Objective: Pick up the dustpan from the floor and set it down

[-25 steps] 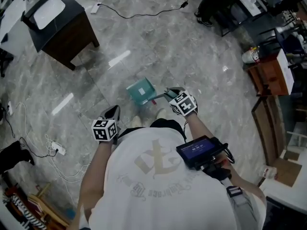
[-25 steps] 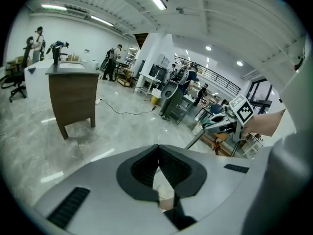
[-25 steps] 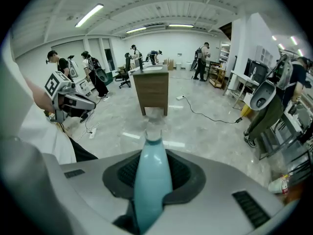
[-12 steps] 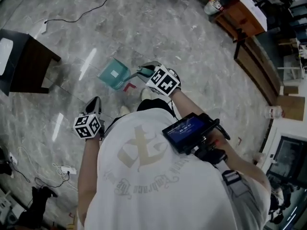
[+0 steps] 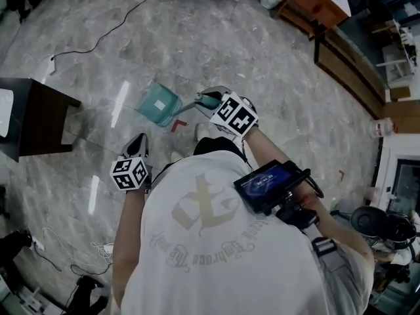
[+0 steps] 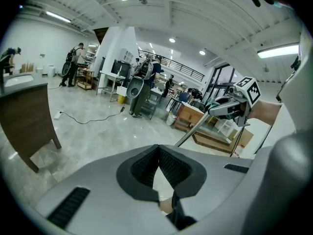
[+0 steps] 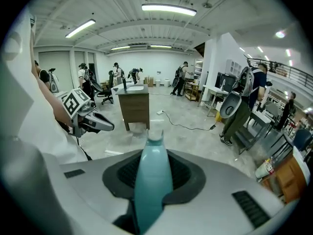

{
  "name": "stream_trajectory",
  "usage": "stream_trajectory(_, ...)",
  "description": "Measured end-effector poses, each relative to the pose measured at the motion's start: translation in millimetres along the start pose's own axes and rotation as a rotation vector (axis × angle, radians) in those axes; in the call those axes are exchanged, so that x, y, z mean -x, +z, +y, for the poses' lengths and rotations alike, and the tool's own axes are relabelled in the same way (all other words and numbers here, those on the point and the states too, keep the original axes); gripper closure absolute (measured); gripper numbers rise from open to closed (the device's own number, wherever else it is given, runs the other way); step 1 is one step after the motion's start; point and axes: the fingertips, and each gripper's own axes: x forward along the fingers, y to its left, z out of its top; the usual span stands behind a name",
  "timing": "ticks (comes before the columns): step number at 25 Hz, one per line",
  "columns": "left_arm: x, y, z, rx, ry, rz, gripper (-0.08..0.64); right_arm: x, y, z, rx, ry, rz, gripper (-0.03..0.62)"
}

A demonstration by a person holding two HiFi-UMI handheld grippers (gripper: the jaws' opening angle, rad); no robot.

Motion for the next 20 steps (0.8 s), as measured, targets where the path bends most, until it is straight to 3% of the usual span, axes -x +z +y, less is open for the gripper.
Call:
stream_trajectory(6,-17.1,4.6,-21.0,-0.059,-0.053,0.026,0.548,24.0,-20.6,-11.0,-0.065,-0.051,-0.002,0.486)
stream_trajectory(20,-31.5,-8.3,-62.0,-0.087,-0.111,0.091,0.548,70.9,-71.3,-16.4,-0.158,-0.17,-0.004,0.486)
